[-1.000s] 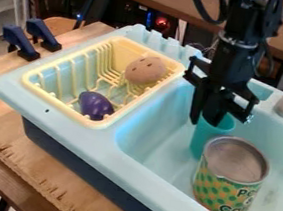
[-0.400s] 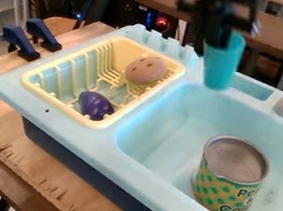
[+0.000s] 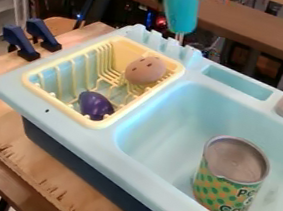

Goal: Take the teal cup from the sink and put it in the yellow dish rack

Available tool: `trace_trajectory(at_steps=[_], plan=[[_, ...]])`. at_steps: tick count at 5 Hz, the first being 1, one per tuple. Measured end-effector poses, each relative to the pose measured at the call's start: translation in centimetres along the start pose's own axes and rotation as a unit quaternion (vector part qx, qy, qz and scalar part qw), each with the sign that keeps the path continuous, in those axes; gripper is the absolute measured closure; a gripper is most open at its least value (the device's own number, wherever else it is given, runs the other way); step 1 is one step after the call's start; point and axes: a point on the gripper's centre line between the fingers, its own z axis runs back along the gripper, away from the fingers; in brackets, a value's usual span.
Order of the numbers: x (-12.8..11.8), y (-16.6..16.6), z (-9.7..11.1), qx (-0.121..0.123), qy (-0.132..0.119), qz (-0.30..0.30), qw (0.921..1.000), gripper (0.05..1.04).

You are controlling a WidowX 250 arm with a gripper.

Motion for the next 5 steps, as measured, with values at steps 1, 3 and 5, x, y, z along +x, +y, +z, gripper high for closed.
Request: trace_trajectory(at_steps=[1,3,5], plan=[[-0.6,2.3,0.4,0.033,0.011,0.021,0.9992,0.962],[-2.5,5.3,0.0,0.102,0.044,0.094,0.9894,0.962],[-3.9,7.7,-1.7,0.111,0.040,0.119,0.9858,0.962]])
